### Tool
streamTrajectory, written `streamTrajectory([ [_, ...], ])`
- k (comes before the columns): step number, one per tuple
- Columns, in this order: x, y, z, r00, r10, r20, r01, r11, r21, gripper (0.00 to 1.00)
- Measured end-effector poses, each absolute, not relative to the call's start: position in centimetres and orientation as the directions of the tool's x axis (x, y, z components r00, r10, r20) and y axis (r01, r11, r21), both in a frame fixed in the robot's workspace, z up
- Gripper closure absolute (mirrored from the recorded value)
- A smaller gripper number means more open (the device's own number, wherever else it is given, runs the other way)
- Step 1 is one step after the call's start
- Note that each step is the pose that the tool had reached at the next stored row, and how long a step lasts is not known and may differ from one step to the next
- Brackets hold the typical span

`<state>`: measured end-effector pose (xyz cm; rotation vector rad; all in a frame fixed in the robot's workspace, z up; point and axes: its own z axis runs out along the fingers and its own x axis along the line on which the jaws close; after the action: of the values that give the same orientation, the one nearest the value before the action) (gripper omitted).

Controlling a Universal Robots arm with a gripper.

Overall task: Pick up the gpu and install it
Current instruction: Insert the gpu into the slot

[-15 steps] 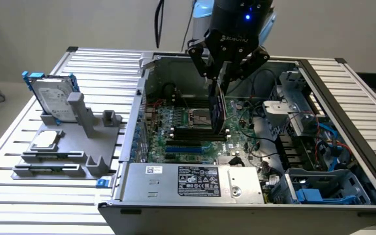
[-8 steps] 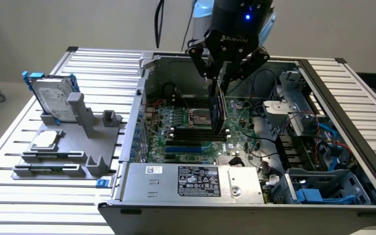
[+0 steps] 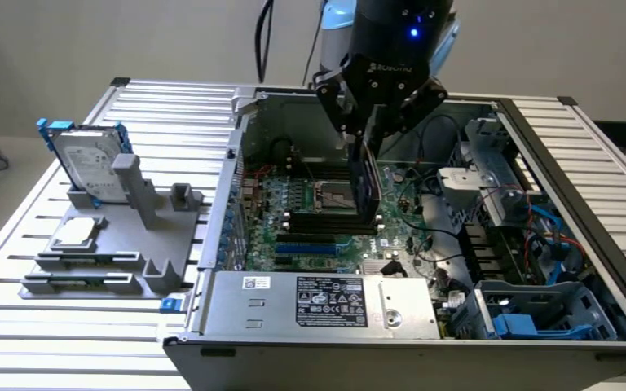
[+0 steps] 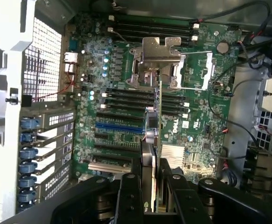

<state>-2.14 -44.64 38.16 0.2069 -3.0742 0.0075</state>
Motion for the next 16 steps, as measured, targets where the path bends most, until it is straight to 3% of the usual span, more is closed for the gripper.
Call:
streamTrajectory([
  [16,-2.1,-44.6,36.9,-0.909,-0.411,0.061,-0.412,0.911,-0.001,0.74],
])
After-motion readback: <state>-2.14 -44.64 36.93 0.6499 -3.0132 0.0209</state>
